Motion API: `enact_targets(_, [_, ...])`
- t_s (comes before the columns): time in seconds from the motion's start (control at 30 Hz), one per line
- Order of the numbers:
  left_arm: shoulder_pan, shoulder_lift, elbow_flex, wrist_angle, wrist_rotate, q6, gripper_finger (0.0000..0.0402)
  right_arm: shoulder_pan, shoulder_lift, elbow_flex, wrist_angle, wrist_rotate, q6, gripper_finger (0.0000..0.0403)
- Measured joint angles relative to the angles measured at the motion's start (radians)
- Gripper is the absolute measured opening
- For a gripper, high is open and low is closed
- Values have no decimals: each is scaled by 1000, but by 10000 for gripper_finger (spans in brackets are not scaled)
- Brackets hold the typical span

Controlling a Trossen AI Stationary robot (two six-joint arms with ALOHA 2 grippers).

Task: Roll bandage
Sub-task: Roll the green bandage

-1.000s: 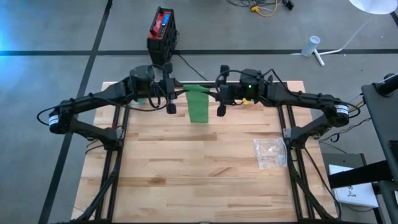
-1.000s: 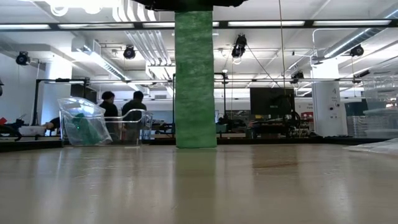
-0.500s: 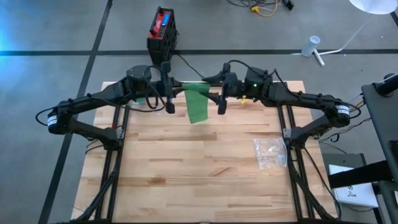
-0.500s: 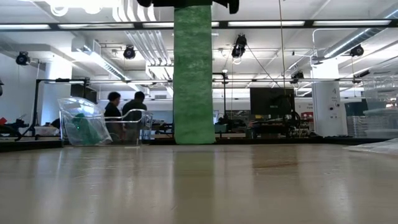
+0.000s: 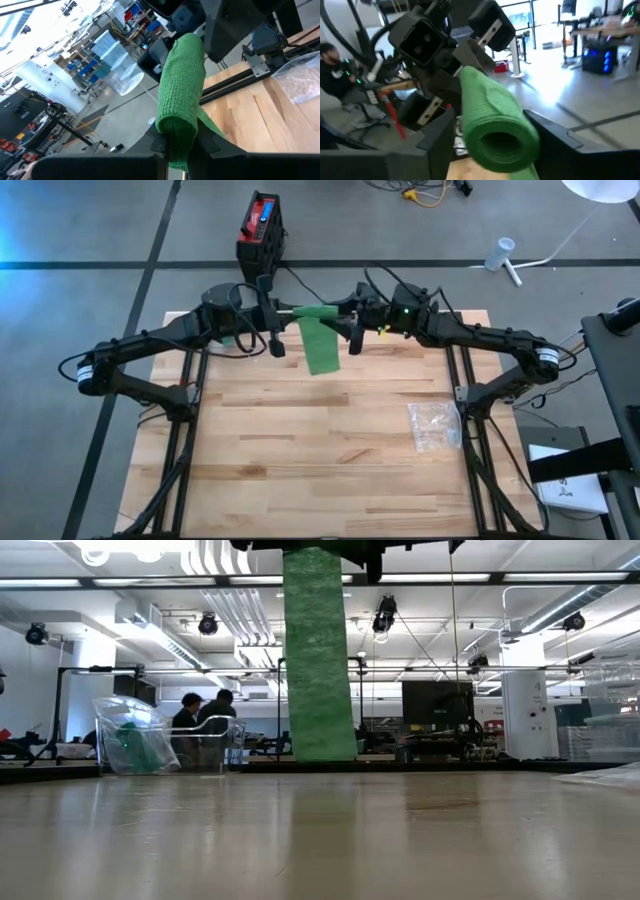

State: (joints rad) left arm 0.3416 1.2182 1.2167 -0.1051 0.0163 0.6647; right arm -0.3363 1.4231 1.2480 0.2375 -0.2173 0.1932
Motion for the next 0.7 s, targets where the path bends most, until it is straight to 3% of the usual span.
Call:
enact_targets(0.3, [1,0,0,32,-6,-1,22,-55,8,1,-3,-174,282,197])
enact_targets(0.47, [0,0,0,33,-7,-1,22,-60,5,0,-1,-184,258,218])
enact_targets(0.7, [-1,0,0,29,-7,-29,22,-73,-11,12,-32,-183,117,288])
